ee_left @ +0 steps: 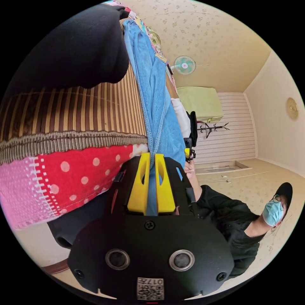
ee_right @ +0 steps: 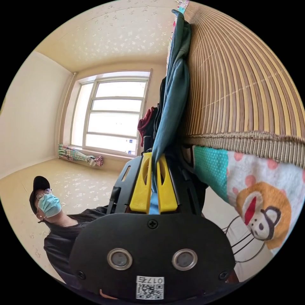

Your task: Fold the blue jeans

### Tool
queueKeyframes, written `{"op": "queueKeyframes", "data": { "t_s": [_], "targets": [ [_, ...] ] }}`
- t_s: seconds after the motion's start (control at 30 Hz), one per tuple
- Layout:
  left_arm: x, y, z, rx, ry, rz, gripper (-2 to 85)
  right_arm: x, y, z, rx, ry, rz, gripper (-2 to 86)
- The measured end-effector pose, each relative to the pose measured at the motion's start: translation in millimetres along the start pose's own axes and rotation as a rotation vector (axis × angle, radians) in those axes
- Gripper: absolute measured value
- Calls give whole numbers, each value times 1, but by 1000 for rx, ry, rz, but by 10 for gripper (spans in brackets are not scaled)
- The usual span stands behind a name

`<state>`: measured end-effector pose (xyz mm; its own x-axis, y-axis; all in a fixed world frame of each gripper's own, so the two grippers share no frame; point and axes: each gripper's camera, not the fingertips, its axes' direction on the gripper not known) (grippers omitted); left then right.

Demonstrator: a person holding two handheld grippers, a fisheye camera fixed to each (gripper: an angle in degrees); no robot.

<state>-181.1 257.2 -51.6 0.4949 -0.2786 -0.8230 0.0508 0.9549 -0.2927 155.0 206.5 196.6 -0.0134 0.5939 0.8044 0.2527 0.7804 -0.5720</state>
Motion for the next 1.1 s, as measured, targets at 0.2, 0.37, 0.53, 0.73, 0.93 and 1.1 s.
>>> {"op": "queueKeyframes", "data": {
  "t_s": [0.2,0.37,0.53,0.73,0.93,1.1],
  "targets": [
    [13,47,-10,134,343,173,-2,-52,17,27,50,-208,-88,12],
    [116,90,-44,231,508,435,-5,-212,29,42,4,-243,-411,10],
    [268,137,-61,272,574,736,-4,-403,77,64,-108,-185,-776,10],
    [437,209,-61,269,607,1038,-4,-582,173,80,-113,-61,-1102,8],
    [474,195,-22,317,441,842,-6,-625,186,84,43,265,-1036,7],
    [415,126,41,176,701,597,-6,-601,136,83,30,228,-857,9]
  ]
}}
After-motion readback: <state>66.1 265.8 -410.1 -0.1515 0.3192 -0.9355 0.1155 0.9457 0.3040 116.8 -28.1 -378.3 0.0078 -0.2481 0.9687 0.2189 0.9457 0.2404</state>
